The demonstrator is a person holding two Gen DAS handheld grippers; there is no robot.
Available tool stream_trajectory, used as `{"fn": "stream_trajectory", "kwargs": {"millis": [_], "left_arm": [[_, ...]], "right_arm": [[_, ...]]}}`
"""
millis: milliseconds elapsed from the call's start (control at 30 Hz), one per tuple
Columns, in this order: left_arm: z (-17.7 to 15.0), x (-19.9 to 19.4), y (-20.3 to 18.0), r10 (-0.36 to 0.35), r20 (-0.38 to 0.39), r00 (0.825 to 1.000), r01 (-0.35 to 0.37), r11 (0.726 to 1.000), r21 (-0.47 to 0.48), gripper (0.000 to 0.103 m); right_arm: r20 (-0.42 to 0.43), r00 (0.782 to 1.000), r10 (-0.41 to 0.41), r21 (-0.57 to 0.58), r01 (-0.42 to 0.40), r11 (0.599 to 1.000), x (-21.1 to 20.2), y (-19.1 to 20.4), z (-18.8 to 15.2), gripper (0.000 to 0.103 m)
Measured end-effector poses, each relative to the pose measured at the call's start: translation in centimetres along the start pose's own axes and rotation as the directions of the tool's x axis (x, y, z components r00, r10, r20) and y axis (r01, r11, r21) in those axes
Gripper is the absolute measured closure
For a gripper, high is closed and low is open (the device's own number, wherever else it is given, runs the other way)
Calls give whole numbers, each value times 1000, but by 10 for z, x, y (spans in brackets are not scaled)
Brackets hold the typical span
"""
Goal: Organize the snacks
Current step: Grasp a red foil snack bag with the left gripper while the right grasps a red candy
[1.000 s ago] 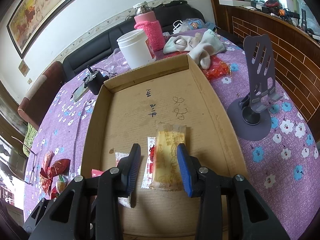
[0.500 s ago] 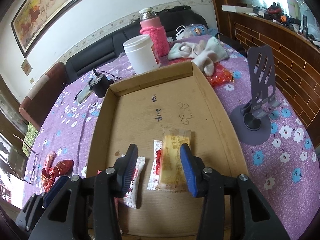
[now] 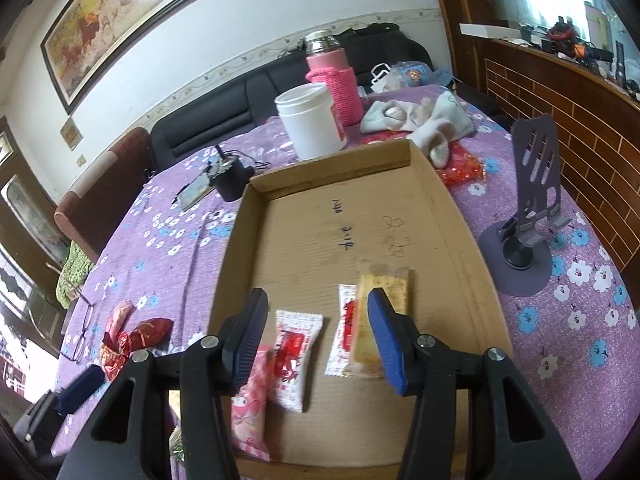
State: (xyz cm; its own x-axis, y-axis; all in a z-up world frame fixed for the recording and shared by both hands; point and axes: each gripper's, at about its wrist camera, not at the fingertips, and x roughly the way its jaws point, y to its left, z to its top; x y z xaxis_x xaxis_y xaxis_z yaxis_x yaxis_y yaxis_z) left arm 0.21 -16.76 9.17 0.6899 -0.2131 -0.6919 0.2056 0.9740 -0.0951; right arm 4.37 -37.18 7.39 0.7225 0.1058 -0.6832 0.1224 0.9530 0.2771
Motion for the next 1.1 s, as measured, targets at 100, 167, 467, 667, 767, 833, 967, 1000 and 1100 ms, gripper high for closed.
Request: {"fn": "stream_trajectory", "kwargs": {"millis": [100,167,467,667,767,833,967,1000,1100], "left_arm": [[-3,-11,30,40,2,999,-40,999,-31,36],[-4,-14,50,72,2,997,-72,996,-50,36],[-10,7,166,142,-158,977,-188,925,-331,34],[-7,37,184,102,-241,965,-196,893,-405,34],[-6,48,188,113,-256,960,-217,879,-425,34],[-5,55,191,105,-260,960,-213,875,-435,34],[-5,70,193,96,-268,958,-209,879,-429,34],[-6,75,192,93,-270,959,-205,881,-426,34],[-4,80,186,129,-248,960,-216,904,-368,37]], "right_arm": [[0,1000,9,-16,-9,1000,0,6,-2,51],[0,1000,14,-24,-14,1000,0,9,-3,50],[-6,1000,26,-53,-27,998,1,20,-8,50],[-10,999,46,-63,-47,997,-1,24,-10,50],[-7,997,83,-86,-84,993,-5,33,-13,50],[-14,993,120,-120,-121,985,-6,44,-16,50],[-81,970,227,-223,-240,945,-5,79,-34,50],[-104,964,246,-242,-265,934,-4,86,-39,50],[-180,942,285,-317,-329,889,1,112,-58,50]]}}
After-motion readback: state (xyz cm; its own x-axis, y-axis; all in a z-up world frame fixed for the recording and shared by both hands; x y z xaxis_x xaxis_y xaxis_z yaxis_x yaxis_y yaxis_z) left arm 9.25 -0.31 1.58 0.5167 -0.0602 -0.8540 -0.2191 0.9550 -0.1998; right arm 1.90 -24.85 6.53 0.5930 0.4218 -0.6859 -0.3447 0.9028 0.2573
